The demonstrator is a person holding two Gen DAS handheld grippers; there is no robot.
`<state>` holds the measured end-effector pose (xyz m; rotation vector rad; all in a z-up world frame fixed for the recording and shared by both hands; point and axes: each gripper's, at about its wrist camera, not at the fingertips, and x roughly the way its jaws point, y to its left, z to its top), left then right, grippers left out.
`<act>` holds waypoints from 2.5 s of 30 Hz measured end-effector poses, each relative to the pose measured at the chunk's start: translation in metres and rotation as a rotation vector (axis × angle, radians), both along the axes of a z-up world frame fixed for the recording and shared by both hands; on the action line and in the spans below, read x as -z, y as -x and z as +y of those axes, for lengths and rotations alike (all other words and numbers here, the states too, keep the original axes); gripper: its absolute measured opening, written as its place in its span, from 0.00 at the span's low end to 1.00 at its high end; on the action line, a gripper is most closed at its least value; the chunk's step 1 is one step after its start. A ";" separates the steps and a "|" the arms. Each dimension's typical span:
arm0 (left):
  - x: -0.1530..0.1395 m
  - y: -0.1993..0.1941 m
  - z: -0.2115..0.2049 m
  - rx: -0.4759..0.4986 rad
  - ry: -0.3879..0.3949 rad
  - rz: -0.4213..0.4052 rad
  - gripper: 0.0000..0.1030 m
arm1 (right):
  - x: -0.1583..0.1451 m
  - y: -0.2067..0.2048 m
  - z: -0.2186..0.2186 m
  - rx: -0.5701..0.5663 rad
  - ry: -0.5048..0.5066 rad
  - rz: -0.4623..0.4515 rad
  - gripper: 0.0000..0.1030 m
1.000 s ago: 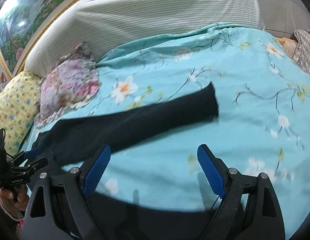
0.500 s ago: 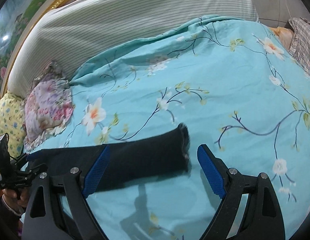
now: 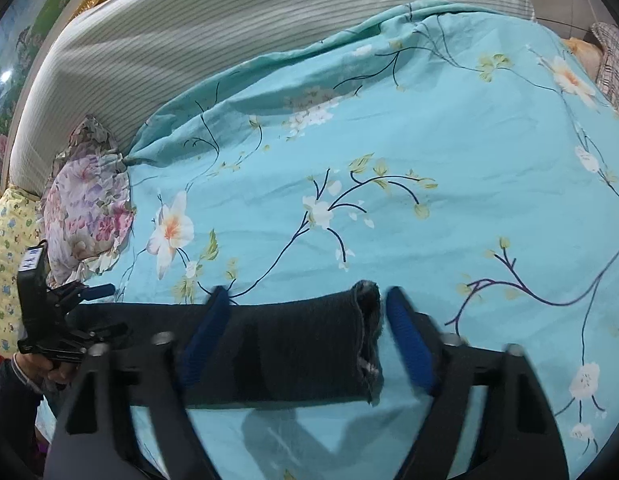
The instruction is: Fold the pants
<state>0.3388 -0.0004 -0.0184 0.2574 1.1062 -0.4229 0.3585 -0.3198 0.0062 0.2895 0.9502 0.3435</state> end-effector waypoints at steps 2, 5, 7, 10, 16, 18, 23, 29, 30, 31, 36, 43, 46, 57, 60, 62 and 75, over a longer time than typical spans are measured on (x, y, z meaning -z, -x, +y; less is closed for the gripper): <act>-0.001 0.003 -0.004 0.020 0.016 0.000 0.39 | 0.000 -0.002 0.001 -0.002 0.012 0.003 0.43; -0.005 0.010 -0.009 0.047 0.051 0.021 0.11 | -0.001 0.000 0.001 -0.012 0.010 -0.001 0.13; -0.012 0.021 -0.014 0.069 0.043 -0.008 0.08 | -0.004 0.003 -0.002 -0.013 -0.001 -0.003 0.07; -0.026 0.043 -0.016 0.086 0.064 -0.037 0.06 | -0.011 0.013 -0.007 -0.011 -0.018 -0.022 0.03; -0.053 0.088 -0.014 0.077 0.116 -0.086 0.05 | -0.028 0.042 -0.018 -0.026 -0.058 -0.076 0.03; -0.060 0.103 -0.015 0.070 0.131 -0.101 0.05 | -0.033 0.051 -0.022 -0.026 -0.072 -0.086 0.03; -0.075 0.148 -0.014 0.051 0.193 -0.120 0.04 | -0.044 0.083 -0.035 -0.032 -0.112 -0.115 0.03; -0.075 0.191 -0.020 0.040 0.238 -0.128 0.04 | -0.047 0.127 -0.045 -0.046 -0.135 -0.143 0.03; -0.074 0.197 -0.021 0.039 0.245 -0.126 0.04 | -0.046 0.134 -0.047 -0.049 -0.138 -0.145 0.03; -0.073 0.204 -0.021 0.038 0.250 -0.125 0.04 | -0.046 0.142 -0.048 -0.050 -0.139 -0.149 0.03; -0.065 0.228 -0.019 0.014 0.291 -0.116 0.04 | -0.041 0.181 -0.055 -0.062 -0.151 -0.177 0.03; -0.054 0.256 -0.023 0.002 0.306 -0.111 0.04 | -0.016 0.219 -0.069 -0.036 -0.198 -0.140 0.03; -0.051 0.265 -0.023 0.000 0.314 -0.112 0.04 | -0.012 0.231 -0.073 -0.021 -0.213 -0.139 0.03; -0.033 0.291 -0.034 0.033 0.276 -0.098 0.04 | -0.004 0.262 -0.080 -0.003 -0.199 -0.140 0.03; -0.021 0.293 -0.037 0.031 0.261 -0.081 0.04 | 0.002 0.265 -0.080 0.004 -0.177 -0.128 0.03; -0.015 0.294 -0.039 0.028 0.250 -0.075 0.04 | 0.007 0.267 -0.078 0.004 -0.151 -0.116 0.03; -0.007 0.301 -0.030 -0.049 0.280 -0.029 0.20 | 0.005 0.278 -0.074 0.066 -0.040 -0.078 0.19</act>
